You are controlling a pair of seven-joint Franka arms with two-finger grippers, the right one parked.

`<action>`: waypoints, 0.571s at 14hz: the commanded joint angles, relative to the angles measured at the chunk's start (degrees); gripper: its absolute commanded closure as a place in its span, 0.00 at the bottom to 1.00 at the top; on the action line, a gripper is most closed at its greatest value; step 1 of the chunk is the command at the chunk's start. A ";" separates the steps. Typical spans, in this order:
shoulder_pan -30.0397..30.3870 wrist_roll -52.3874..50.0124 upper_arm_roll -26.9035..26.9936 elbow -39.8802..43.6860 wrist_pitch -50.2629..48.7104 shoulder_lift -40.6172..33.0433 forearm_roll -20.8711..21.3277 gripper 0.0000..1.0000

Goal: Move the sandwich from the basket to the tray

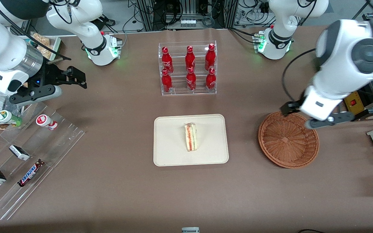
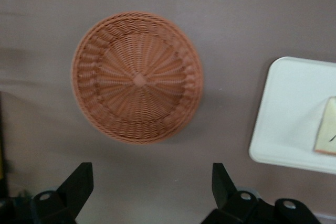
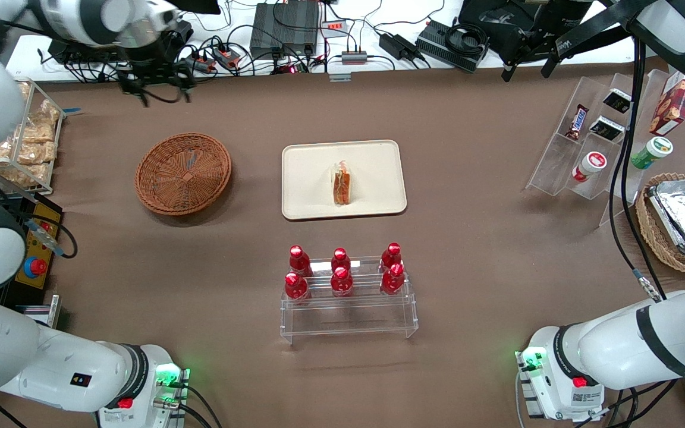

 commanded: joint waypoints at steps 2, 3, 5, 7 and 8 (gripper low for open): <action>8.96 13.56 -1.15 -1.27 -5.19 -5.07 -0.98 0.00; 11.60 16.90 -1.76 -0.84 -6.34 -5.52 -2.63 0.00; 14.17 22.53 -1.68 -0.74 -6.97 -8.06 -3.88 0.00; 15.49 24.23 -1.50 -0.39 -6.53 -8.33 -3.36 0.00; 15.85 24.23 -1.33 -0.13 -6.27 -8.42 -3.35 0.00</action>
